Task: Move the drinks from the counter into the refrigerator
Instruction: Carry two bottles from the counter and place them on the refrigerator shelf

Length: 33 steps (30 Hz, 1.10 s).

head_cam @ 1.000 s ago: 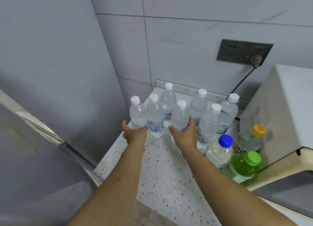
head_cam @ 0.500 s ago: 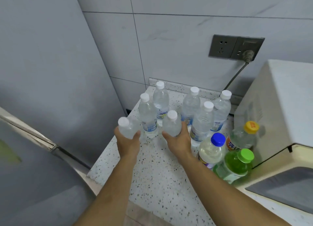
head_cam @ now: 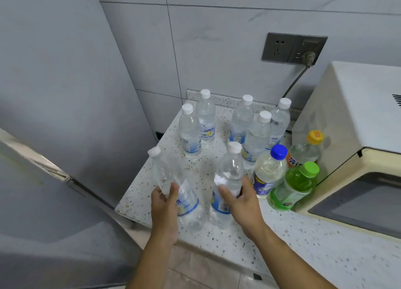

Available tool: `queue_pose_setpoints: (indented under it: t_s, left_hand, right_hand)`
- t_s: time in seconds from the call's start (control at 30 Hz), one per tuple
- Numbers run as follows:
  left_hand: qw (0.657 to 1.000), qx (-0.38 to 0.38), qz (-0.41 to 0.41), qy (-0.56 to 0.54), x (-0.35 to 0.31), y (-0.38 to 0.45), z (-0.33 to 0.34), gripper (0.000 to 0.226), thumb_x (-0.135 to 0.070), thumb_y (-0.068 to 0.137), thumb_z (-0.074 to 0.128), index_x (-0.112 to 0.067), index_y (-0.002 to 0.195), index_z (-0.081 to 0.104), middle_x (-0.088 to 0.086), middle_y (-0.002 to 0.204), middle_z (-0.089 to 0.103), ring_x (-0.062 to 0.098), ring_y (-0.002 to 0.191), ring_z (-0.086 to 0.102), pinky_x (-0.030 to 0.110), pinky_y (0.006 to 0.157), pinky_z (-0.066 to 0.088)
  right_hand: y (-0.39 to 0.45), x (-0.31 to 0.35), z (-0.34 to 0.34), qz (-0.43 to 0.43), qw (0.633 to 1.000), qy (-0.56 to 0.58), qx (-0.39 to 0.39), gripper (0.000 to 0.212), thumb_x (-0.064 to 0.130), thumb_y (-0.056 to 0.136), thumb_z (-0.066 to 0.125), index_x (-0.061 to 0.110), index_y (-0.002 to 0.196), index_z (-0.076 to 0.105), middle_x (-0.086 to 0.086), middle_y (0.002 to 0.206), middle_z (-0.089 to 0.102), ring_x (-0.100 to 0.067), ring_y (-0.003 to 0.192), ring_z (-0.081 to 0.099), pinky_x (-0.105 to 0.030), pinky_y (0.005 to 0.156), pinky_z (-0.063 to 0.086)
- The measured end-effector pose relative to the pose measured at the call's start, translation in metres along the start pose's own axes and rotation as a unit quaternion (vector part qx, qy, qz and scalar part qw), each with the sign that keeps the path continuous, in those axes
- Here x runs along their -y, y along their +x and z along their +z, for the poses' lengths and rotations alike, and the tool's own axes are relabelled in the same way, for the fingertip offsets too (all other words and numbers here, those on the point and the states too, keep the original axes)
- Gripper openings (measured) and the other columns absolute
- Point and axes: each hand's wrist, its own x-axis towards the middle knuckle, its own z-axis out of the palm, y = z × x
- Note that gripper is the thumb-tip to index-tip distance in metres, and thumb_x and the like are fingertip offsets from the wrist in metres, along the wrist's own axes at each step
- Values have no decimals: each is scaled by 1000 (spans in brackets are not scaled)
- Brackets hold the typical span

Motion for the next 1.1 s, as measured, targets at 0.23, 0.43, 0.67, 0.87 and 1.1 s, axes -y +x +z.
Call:
queue_pose_setpoints:
  t_s: [0.23,0.43,0.67,0.87,1.1]
  left_hand:
    - [969,128,-199,-71,14,-35,-25,79,-79,72,50,-14,107,77,19,106,74,35,90,74,42,65,60]
    - [933,189,-272,-143,24,-75,-43,82,-63,72,64,4,119,66,28,118,67,40,91,71,47,74,60]
    - [915,219,-284,-183,40,-139,-66,83,-45,44,96,9,103,72,31,101,67,41,84,69,54,77,57]
    - [959,108,-245,-91,65,-200,-101,82,-41,44,90,7,108,71,27,98,72,36,75,73,39,58,58]
    - [982,3,-188,-32,74,-270,-163,102,-55,26,94,1,108,69,26,98,73,36,79,74,36,60,60]
  right_hand:
    - [-44,-6,-15,142,983,101,59,53,52,87,64,15,124,62,-9,112,74,-28,103,72,-46,88,59]
    - [-81,-15,-32,340,876,306,152,80,63,74,73,0,122,66,-25,116,67,-39,101,67,-50,90,53]
    - [-120,-27,-47,391,814,360,234,106,53,58,89,-8,136,51,-33,136,46,-47,116,50,-63,108,35]
    - [-161,-54,-51,395,839,271,257,77,52,33,97,1,87,77,-21,83,68,-33,72,68,-43,73,57]
    - [-217,-63,-6,355,852,133,360,77,61,48,83,3,99,75,-21,92,73,-31,78,73,-39,70,59]
